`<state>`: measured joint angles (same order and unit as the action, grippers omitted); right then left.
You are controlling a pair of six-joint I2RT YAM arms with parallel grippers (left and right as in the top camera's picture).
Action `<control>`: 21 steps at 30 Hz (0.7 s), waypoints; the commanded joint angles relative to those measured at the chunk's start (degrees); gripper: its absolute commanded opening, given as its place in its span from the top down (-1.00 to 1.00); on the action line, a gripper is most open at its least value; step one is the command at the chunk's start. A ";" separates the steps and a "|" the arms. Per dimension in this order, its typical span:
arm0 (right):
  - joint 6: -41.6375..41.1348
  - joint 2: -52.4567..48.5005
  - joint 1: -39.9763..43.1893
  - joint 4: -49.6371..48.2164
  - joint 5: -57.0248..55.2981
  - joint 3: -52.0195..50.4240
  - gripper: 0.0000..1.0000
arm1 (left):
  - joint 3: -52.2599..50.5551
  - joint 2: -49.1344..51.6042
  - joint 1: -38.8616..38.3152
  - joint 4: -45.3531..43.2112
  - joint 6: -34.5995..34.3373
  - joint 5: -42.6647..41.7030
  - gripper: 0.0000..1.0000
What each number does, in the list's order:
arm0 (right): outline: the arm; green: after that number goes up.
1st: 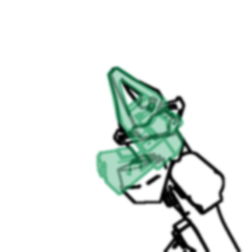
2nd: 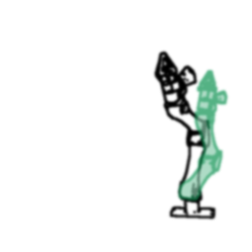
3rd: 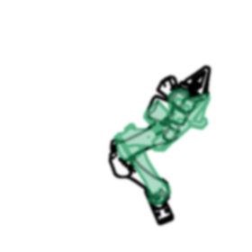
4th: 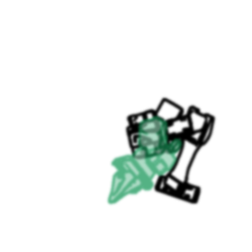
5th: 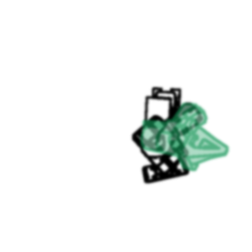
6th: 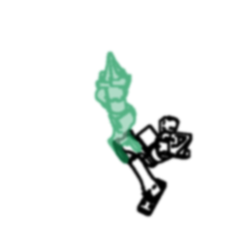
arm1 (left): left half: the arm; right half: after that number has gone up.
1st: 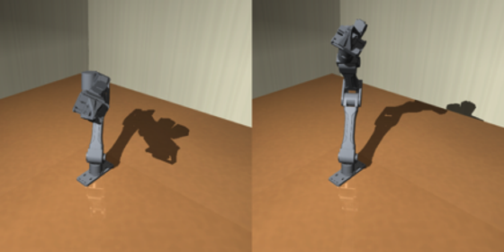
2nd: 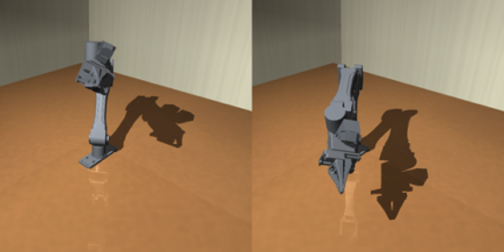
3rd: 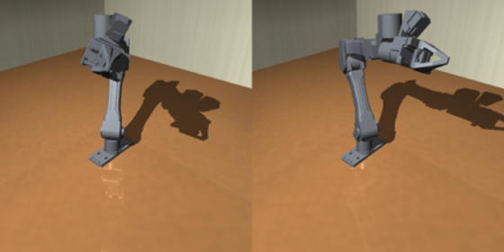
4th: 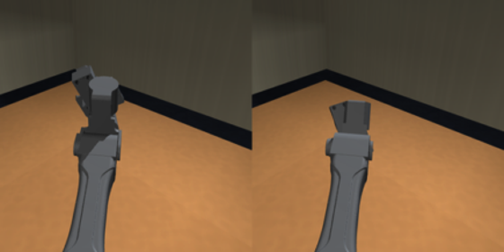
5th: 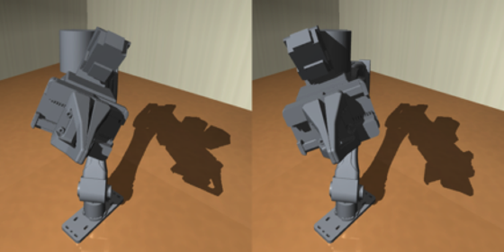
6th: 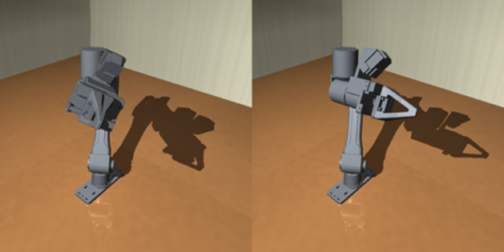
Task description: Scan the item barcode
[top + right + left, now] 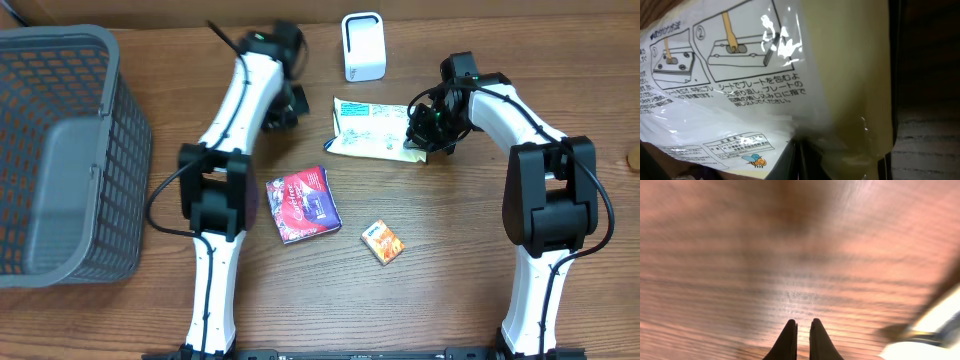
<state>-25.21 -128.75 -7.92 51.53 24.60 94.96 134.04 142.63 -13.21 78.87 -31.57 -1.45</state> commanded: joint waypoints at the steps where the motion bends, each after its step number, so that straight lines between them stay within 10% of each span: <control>1: 0.39 -2.21 -0.31 0.44 -3.52 -1.25 0.93 | 5.35 -2.45 -0.20 -2.12 2.27 -15.54 0.91; 13: 0.39 -2.21 -0.33 0.22 -3.52 -1.25 0.92 | -1.46 0.94 -8.74 -19.98 1.05 -24.92 0.92; 21: 2.58 -2.21 -0.22 1.16 -3.52 -1.25 0.93 | -8.59 1.11 -9.01 -21.11 0.04 -0.09 0.91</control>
<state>-24.08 -128.75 -7.92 51.75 24.60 94.94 128.33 142.37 -23.73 57.25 -31.20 -15.33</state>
